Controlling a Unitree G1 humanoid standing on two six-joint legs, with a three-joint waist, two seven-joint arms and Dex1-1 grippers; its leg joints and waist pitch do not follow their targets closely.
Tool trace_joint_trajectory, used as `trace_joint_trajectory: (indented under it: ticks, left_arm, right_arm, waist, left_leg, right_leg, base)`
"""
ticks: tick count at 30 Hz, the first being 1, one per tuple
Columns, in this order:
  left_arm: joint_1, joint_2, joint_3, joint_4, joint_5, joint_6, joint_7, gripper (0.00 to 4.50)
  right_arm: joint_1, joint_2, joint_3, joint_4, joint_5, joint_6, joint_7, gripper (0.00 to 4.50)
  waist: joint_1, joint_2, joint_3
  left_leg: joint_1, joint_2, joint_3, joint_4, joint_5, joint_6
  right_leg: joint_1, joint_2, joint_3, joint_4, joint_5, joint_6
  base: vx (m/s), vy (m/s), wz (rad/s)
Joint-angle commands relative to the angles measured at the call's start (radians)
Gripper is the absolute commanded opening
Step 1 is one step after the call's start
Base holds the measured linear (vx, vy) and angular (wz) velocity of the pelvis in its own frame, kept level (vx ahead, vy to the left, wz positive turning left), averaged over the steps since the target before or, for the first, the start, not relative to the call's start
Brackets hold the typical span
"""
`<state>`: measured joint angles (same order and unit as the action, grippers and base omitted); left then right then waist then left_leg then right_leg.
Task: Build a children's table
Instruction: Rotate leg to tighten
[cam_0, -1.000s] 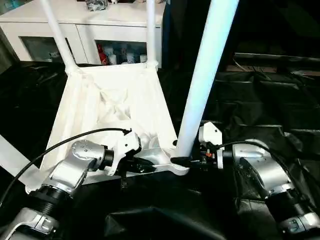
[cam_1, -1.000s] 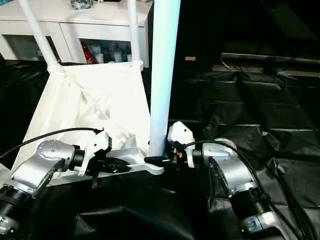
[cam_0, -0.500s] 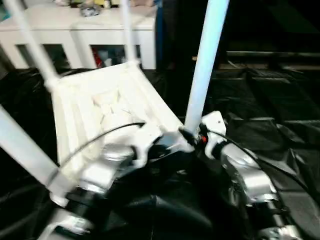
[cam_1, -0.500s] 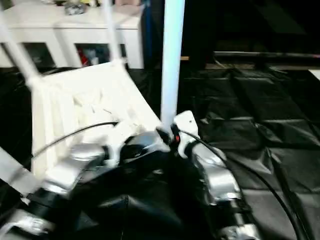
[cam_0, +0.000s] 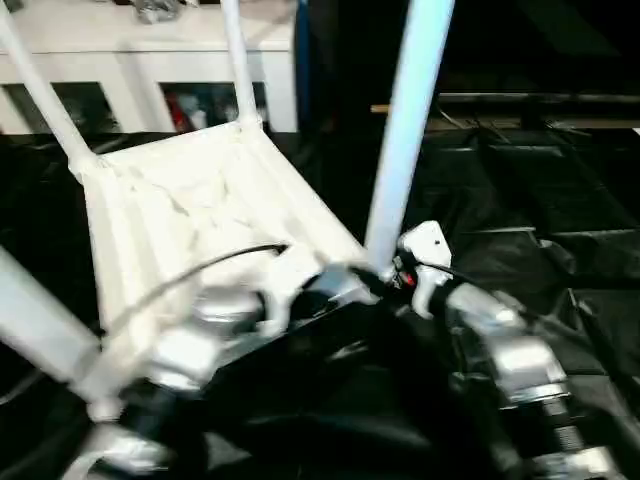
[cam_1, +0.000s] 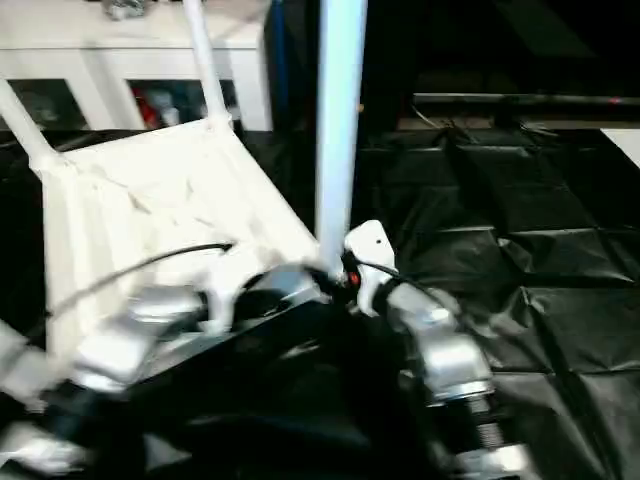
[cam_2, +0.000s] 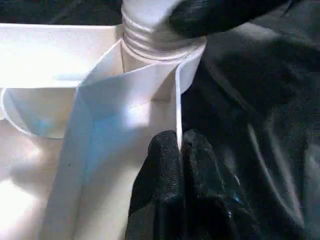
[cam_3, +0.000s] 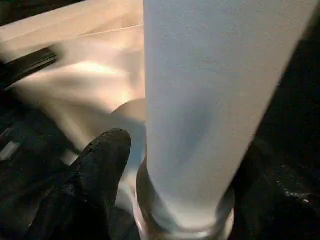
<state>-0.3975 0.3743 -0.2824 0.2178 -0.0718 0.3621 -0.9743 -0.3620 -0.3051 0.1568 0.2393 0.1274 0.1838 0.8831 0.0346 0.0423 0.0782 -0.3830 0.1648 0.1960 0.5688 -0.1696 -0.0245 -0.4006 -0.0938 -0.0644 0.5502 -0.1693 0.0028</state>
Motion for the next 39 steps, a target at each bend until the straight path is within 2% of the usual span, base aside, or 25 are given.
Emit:
trace_joint_trajectory:
  ticks: [1, 4, 6, 7, 9, 11, 13, 15, 17, 18, 19, 22, 23, 26, 29, 32, 33, 34, 35, 36, 37, 38, 39]
  left_arm:
    - [-0.008, 0.018, 0.005, -0.011, -0.017, -0.048, -0.052, 0.00]
    - [-0.005, 0.081, 0.008, -0.020, -0.047, -0.057, -0.157, 0.00]
    - [-0.005, 0.086, 0.010, -0.032, -0.060, -0.044, -0.172, 0.00]
    - [-0.006, 0.090, 0.009, -0.036, -0.066, -0.041, -0.181, 0.00]
    - [-0.008, 0.095, 0.007, -0.040, -0.073, -0.044, -0.193, 0.00]
    - [-0.010, 0.096, 0.004, -0.041, -0.077, -0.050, -0.199, 0.00]
    - [-0.010, 0.091, 0.001, -0.039, -0.080, -0.056, -0.203, 0.00]
    - [-0.010, 0.089, -0.001, -0.039, -0.081, -0.056, -0.204, 0.00]
    - [-0.004, 0.086, -0.001, -0.047, -0.082, -0.052, -0.201, 0.00]
    - [-0.002, 0.086, -0.001, -0.050, -0.083, -0.049, -0.200, 0.00]
    - [0.000, 0.087, 0.001, -0.051, -0.083, -0.049, -0.199, 0.00]
    - [0.004, 0.096, 0.010, -0.049, -0.082, -0.051, -0.201, 0.00]
    - [0.004, 0.097, 0.012, -0.049, -0.082, -0.052, -0.201, 0.00]
    - [-0.001, 0.105, 0.017, -0.030, -0.073, -0.062, -0.203, 0.00]
    - [-0.008, 0.104, 0.020, -0.014, -0.065, -0.063, -0.190, 0.00]
    - [-0.024, 0.075, 0.030, 0.015, -0.029, -0.047, -0.093, 0.00]
    - [-0.035, 0.043, 0.046, 0.027, -0.017, -0.026, -0.018, 0.00]
    - [-0.041, 0.022, 0.055, 0.027, -0.011, -0.008, 0.026, 0.00]
    - [-0.050, -0.012, 0.062, 0.018, 0.004, 0.022, 0.093, 0.00]
    - [-0.051, -0.018, 0.062, 0.016, 0.007, 0.028, 0.104, 0.00]
    - [-0.051, -0.038, 0.060, 0.001, 0.015, 0.054, 0.136, 0.00]
    - [-0.051, -0.038, 0.060, 0.001, 0.015, 0.054, 0.136, 0.00]
    - [-0.050, -0.065, 0.061, -0.014, 0.020, 0.082, 0.172, 0.00]
  right_arm:
    - [0.001, -0.008, 0.089, -0.001, 0.027, 0.005, 0.141, 3.18]
    - [-0.016, -0.059, 0.079, 0.013, 0.033, -0.003, 0.230, 3.18]
    - [-0.021, -0.062, 0.073, 0.017, 0.036, 0.002, 0.239, 3.18]
    - [-0.025, -0.066, 0.072, 0.020, 0.040, 0.002, 0.244, 3.18]
    - [-0.031, -0.072, 0.077, 0.026, 0.046, -0.003, 0.256, 3.18]
    - [-0.035, -0.075, 0.089, 0.035, 0.041, -0.016, 0.267, 3.18]
    - [-0.036, -0.061, 0.102, 0.045, 0.034, -0.025, 0.274, 3.18]
    - [-0.036, -0.056, 0.104, 0.047, 0.031, -0.027, 0.277, 3.18]
    - [-0.033, -0.049, 0.113, 0.046, 0.030, -0.025, 0.285, 3.04]
    - [-0.033, -0.046, 0.119, 0.045, 0.029, -0.023, 0.288, 3.04]
    - [-0.034, -0.048, 0.124, 0.043, 0.028, -0.023, 0.294, 2.83]
    - [-0.037, -0.050, 0.131, 0.048, 0.029, -0.029, 0.303, 2.67]
    - [-0.038, -0.050, 0.131, 0.049, 0.029, -0.030, 0.304, 2.67]
    - [-0.044, -0.050, 0.131, 0.056, 0.026, -0.031, 0.304, 2.44]
    - [-0.040, -0.051, 0.133, 0.052, 0.025, -0.030, 0.306, 2.42]
    - [-0.012, -0.034, 0.136, 0.039, 0.013, -0.026, 0.262, 2.41]
    - [0.006, -0.003, 0.125, 0.042, -0.009, -0.026, 0.176, 2.41]
    - [0.014, 0.022, 0.115, 0.050, -0.027, -0.024, 0.109, 2.41]
    - [0.026, 0.060, 0.103, 0.064, -0.058, -0.027, 0.004, 2.41]
    - [0.028, 0.066, 0.101, 0.067, -0.063, -0.028, -0.012, 2.41]
    - [0.033, 0.086, 0.094, 0.070, -0.068, -0.014, -0.053, 2.41]
    - [0.033, 0.086, 0.094, 0.070, -0.068, -0.014, -0.053, 2.40]
    - [0.037, 0.110, 0.085, 0.074, -0.071, 0.002, -0.097, 2.39]
  waist:
    - [0.006, -0.015, -0.051]
    - [0.011, -0.020, -0.048]
    - [0.015, -0.017, -0.048]
    - [0.018, -0.021, -0.047]
    - [0.024, -0.025, -0.046]
    - [0.026, -0.022, -0.049]
    - [0.028, -0.024, -0.043]
    - [0.028, -0.024, -0.042]
    - [0.027, -0.025, -0.036]
    - [0.027, -0.024, -0.034]
    - [0.027, -0.025, -0.031]
    - [0.025, -0.028, -0.026]
    - [0.026, -0.023, -0.027]
    - [0.024, -0.023, -0.026]
    - [0.024, -0.024, -0.024]
    - [0.025, -0.023, -0.021]
    - [0.025, -0.022, -0.018]
    - [0.025, -0.020, -0.015]
    - [0.021, -0.022, -0.012]
    - [0.017, -0.026, -0.008]
    - [0.016, -0.026, -0.009]
    - [0.014, -0.026, -0.006]
    - [0.010, -0.025, -0.001]
  left_leg:
    - [0.026, 0.062, -0.031, -0.082, -0.372, 0.036]
    - [0.027, 0.066, -0.027, -0.079, -0.327, 0.046]
    - [0.027, 0.068, -0.023, -0.077, -0.307, 0.047]
    - [0.029, 0.069, -0.020, -0.075, -0.295, 0.047]
    - [0.029, 0.069, -0.016, -0.071, -0.273, 0.053]
    - [0.027, 0.070, -0.015, -0.069, -0.240, 0.058]
    - [0.020, 0.068, -0.015, -0.069, -0.208, 0.072]
    - [0.020, 0.069, -0.017, -0.069, -0.214, 0.073]
    - [0.020, 0.071, -0.018, -0.074, -0.243, 0.064]
    - [0.022, 0.072, -0.020, -0.077, -0.269, 0.051]
    - [0.026, 0.073, -0.020, -0.080, -0.296, 0.037]
    - [0.026, 0.073, -0.022, -0.083, -0.324, 0.020]
    - [0.027, 0.072, -0.023, -0.083, -0.326, 0.018]
    - [0.024, 0.072, -0.022, -0.084, -0.317, 0.016]
    - [0.024, 0.072, -0.022, -0.084, -0.318, 0.017]
    - [0.029, 0.074, -0.021, -0.087, -0.343, 0.012]
    - [0.033, 0.074, -0.021, -0.088, -0.368, 0.000]
    - [0.038, 0.073, -0.024, -0.090, -0.401, -0.015]
    - [0.036, 0.073, -0.025, -0.092, -0.419, -0.024]
    - [0.034, 0.069, -0.030, -0.093, -0.449, -0.042]
    - [0.040, 0.067, -0.036, -0.093, -0.468, -0.046]
    - [0.040, 0.066, -0.039, -0.093, -0.477, -0.045]
    - [0.038, 0.064, -0.044, -0.094, -0.506, -0.048]
  right_leg:
    - [0.022, -0.062, 0.048, -0.064, -0.379, -0.166]
    - [0.021, -0.062, 0.051, -0.057, -0.356, -0.194]
    - [0.020, -0.058, 0.050, -0.049, -0.321, -0.212]
    - [0.018, -0.057, 0.052, -0.047, -0.296, -0.224]
    - [0.017, -0.057, 0.055, -0.041, -0.275, -0.234]
    - [0.020, -0.054, 0.054, -0.033, -0.234, -0.247]
    - [0.023, -0.053, 0.051, -0.027, -0.188, -0.255]
    - [0.025, -0.055, 0.051, -0.027, -0.199, -0.256]
    - [0.024, -0.055, 0.051, -0.032, -0.242, -0.247]
    - [0.022, -0.055, 0.051, -0.035, -0.274, -0.239]
    - [0.020, -0.055, 0.052, -0.038, -0.305, -0.232]
    - [0.018, -0.058, 0.055, -0.042, -0.345, -0.218]
    - [0.018, -0.058, 0.055, -0.042, -0.348, -0.217]
    - [0.019, -0.058, 0.056, -0.043, -0.336, -0.215]
    - [0.019, -0.057, 0.056, -0.043, -0.332, -0.217]
    - [0.013, -0.059, 0.058, -0.051, -0.375, -0.211]
    - [0.010, -0.060, 0.059, -0.056, -0.416, -0.204]
    - [0.006, -0.061, 0.060, -0.061, -0.466, -0.193]
    - [0.006, -0.061, 0.059, -0.062, -0.494, -0.185]
    - [0.005, -0.063, 0.056, -0.067, -0.573, -0.159]
    - [0.004, -0.068, 0.055, -0.077, -0.656, -0.122]
    - [0.000, -0.069, 0.055, -0.081, -0.688, -0.107]
    - [-0.001, -0.068, 0.051, -0.088, -0.744, -0.078]
  base:
    - [0.000, 0.000, 0.00]
    - [0.000, 0.000, 0.00]
    - [0.000, 0.000, 0.00]
    - [0.000, 0.000, 0.00]
    - [0.000, 0.000, 0.00]
    - [0.000, 0.000, 0.00]
    - [0.000, 0.000, 0.00]
    - [0.000, 0.000, 0.00]
    - [0.000, 0.000, 0.00]
    - [0.000, 0.000, 0.00]
    - [0.000, 0.000, 0.00]
    - [0.000, 0.000, 0.00]
    - [0.000, 0.000, 0.00]
    - [0.000, 0.000, 0.00]
    - [0.000, 0.000, 0.00]
    - [0.000, 0.000, 0.00]
    - [0.000, 0.000, 0.00]
    - [0.000, 0.000, 0.00]
    - [0.000, 0.000, 0.00]
    - [-0.052, -0.001, -0.02]
    - [-0.063, 0.003, -0.05]
    - [-0.063, 0.003, -0.05]
    - [-0.057, 0.010, -0.08]
